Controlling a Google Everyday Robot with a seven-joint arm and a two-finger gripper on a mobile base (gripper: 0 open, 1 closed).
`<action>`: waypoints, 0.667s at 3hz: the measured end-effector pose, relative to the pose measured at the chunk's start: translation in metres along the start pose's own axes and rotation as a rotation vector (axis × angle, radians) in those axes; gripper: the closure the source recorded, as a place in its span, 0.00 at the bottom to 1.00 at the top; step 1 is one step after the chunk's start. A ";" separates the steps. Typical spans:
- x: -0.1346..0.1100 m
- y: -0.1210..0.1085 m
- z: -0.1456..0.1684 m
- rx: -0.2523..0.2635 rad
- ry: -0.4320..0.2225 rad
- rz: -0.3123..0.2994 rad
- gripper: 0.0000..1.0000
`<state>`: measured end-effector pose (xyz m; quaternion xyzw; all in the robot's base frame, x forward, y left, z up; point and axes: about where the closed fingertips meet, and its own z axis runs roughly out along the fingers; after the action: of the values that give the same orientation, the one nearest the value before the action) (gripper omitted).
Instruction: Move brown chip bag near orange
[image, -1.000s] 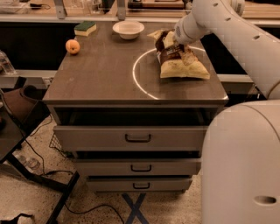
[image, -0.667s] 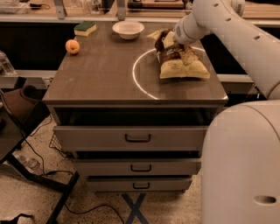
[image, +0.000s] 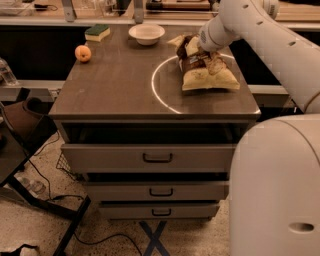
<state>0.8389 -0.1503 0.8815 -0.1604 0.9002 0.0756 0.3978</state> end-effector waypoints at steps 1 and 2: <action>0.000 0.000 0.000 0.000 0.000 0.000 1.00; -0.001 0.000 -0.001 0.000 0.000 0.000 1.00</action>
Offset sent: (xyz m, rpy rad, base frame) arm -0.0469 -0.0263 0.1837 -0.2709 -0.2631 -0.0395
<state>0.8389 -0.1503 0.8826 -0.1605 0.9001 0.0754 0.3979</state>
